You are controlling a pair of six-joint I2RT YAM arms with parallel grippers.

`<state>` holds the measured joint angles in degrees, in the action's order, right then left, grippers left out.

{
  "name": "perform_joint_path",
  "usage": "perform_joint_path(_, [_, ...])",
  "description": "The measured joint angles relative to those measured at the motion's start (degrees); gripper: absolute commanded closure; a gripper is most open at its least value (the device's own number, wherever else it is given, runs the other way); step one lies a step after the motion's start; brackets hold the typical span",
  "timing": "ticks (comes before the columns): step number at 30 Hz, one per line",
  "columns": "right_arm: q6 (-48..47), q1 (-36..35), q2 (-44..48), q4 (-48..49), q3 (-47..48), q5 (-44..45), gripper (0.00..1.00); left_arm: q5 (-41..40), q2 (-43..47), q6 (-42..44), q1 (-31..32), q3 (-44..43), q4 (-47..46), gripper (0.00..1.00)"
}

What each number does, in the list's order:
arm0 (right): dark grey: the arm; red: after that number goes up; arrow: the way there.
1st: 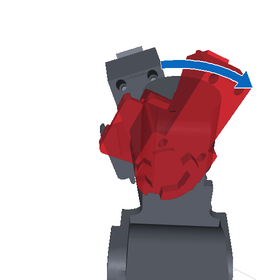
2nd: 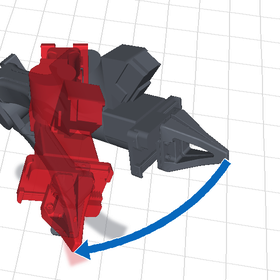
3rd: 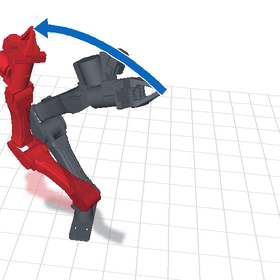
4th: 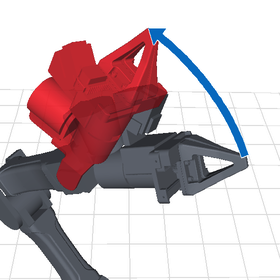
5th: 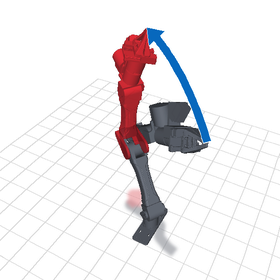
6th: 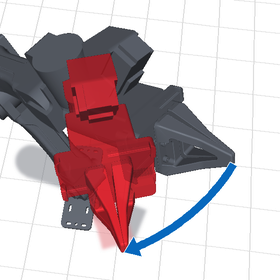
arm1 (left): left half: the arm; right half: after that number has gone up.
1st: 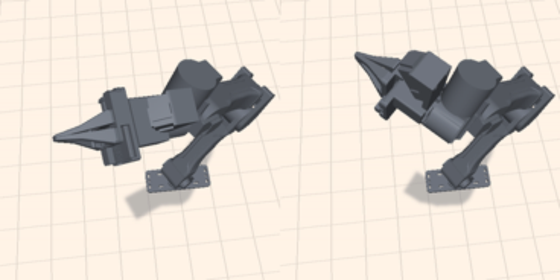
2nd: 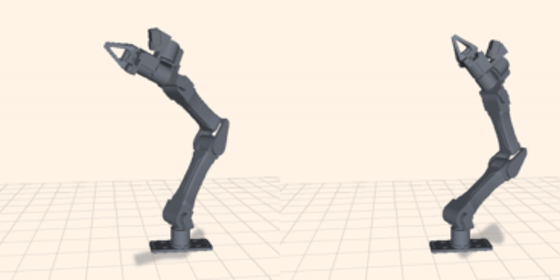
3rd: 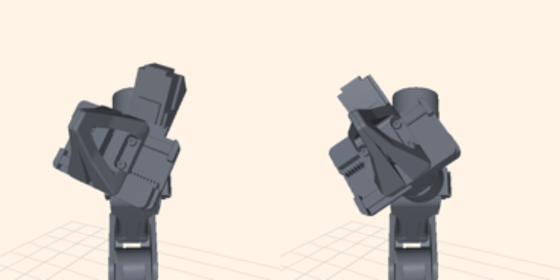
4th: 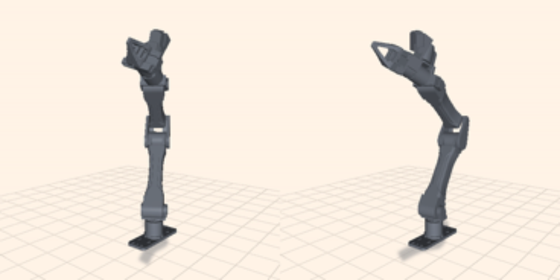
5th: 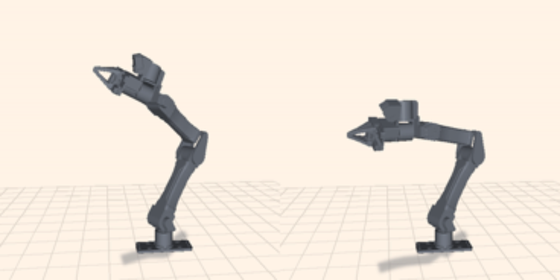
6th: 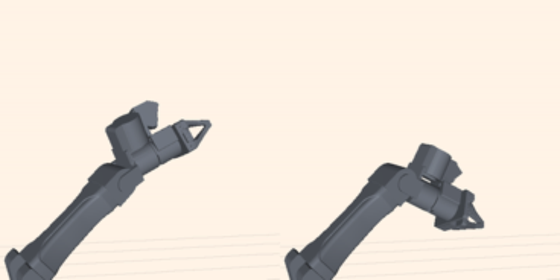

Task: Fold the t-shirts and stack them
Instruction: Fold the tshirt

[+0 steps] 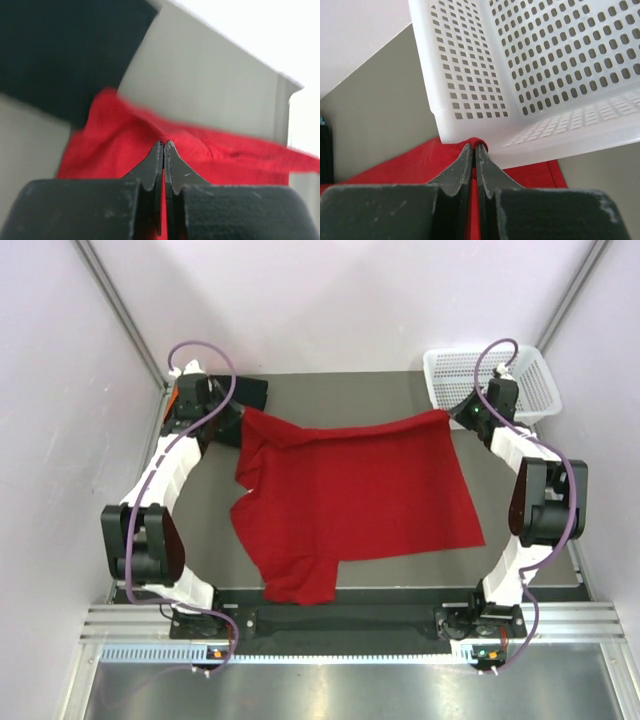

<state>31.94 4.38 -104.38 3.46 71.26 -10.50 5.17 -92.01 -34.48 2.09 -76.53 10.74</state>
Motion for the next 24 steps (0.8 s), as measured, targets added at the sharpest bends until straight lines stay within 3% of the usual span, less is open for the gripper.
perform_joint_path(8, [-0.92,1.29,0.48,0.61,-1.27,-2.54,1.0,0.55,7.76,-3.37,1.81,13.31,6.84,1.0])
perform_joint_path(24, [-2.36,3.04,3.56,0.44,-6.34,-6.23,0.99,-1.16,16.02,-4.52,2.99,16.15,17.88,1.0])
